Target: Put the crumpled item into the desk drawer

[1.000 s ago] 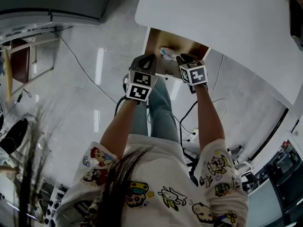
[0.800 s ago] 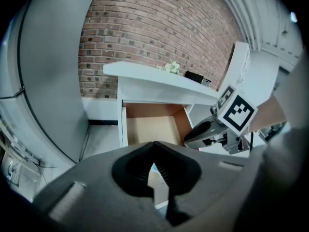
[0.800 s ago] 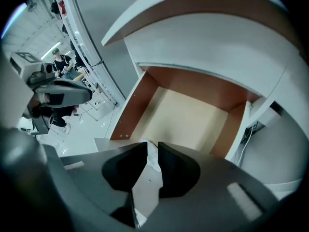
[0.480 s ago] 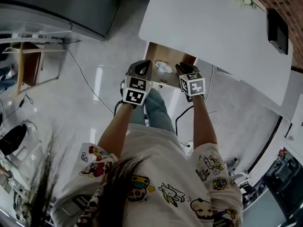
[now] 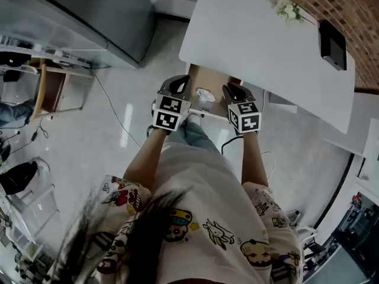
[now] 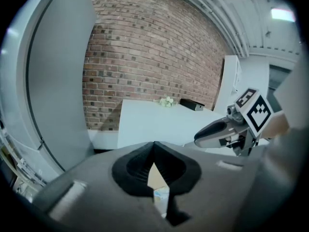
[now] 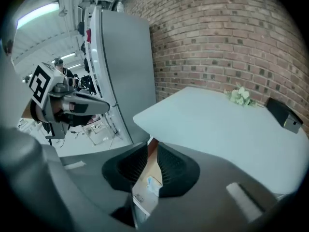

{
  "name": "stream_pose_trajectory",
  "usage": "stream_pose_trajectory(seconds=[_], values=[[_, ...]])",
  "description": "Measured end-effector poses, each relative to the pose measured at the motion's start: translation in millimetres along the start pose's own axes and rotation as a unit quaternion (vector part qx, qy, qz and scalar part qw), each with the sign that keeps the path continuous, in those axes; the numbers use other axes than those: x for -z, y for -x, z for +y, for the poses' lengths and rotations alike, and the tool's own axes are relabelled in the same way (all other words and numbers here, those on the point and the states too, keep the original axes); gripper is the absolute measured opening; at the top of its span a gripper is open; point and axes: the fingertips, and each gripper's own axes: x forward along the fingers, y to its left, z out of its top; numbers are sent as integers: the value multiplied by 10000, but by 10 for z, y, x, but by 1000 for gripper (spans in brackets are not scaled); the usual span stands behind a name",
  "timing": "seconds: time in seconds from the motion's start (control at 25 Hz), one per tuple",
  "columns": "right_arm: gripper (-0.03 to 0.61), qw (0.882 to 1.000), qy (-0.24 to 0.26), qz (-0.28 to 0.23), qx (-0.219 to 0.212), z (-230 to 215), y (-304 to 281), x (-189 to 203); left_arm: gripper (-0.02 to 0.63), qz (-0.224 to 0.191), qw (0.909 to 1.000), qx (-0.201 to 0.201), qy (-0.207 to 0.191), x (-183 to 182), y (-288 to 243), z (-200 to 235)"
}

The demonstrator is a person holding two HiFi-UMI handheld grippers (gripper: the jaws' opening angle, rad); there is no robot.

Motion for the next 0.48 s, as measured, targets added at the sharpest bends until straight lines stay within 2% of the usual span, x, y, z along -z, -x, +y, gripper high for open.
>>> stream_pose_trajectory(seconds=[0.24,0.48], values=[[74,9968,40,-765,220,22,526,-464,-2,-458,9988,88,-172,-441,321,-84],[61,9867,-41,-1597,309,73,1057,-882,-3,-799,9963,181,-247,-763,649,-207]])
